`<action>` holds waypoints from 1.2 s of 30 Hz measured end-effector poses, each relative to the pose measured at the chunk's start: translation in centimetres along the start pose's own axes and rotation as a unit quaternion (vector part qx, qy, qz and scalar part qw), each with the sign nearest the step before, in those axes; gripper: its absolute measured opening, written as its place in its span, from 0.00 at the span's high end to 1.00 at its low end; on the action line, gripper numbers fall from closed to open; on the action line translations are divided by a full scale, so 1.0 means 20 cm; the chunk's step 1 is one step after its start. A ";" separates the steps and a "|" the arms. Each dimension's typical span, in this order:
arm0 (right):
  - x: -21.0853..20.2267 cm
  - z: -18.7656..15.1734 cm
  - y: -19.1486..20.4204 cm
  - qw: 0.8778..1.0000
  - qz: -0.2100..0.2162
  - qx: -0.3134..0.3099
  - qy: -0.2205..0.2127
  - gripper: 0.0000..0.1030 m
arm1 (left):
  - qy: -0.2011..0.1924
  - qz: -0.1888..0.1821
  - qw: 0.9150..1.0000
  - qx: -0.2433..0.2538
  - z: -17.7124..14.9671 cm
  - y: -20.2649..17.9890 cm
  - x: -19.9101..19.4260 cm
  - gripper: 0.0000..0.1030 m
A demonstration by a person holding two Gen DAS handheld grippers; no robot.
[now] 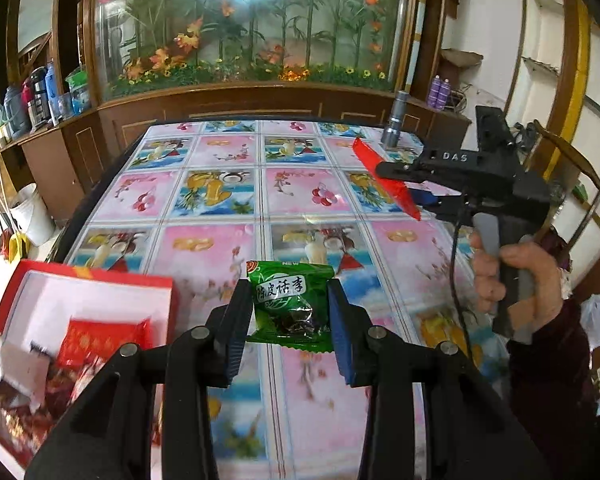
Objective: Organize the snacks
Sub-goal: 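Carry the red packet and green candy into the white box and open both tools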
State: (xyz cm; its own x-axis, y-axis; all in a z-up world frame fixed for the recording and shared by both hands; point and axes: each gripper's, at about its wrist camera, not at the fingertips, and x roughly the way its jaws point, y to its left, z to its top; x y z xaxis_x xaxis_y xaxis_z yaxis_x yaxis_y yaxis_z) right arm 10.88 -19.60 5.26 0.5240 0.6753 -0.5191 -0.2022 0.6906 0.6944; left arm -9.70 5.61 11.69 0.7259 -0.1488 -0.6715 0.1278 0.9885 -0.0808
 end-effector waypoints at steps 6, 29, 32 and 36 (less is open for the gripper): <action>-0.13 -0.28 0.14 0.999 -0.011 -0.028 -0.023 0.55 | -0.015 -0.006 1.000 0.015 -0.13 0.03 -0.16 0.66; -0.05 -0.90 1.05 0.978 0.060 -0.199 0.013 0.55 | -0.125 0.061 0.987 -0.080 -0.40 0.64 -0.67 0.66; -0.03 -0.93 1.09 0.976 0.060 -0.211 0.018 0.55 | -0.125 0.062 0.986 -0.089 -0.42 0.68 -0.67 0.66; 0.00 -0.97 1.12 0.975 0.070 -0.207 0.027 0.55 | -0.126 0.074 0.984 -0.098 -0.43 0.75 -0.68 0.66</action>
State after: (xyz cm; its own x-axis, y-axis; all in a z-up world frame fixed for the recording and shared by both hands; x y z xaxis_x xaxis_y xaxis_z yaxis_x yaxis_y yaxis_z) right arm -9.62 0.87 11.19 0.4245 0.7756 -0.4672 -0.5913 0.6283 0.5057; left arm -23.60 22.67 13.26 0.8750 0.0197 -0.4837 -0.1068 0.9824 -0.1533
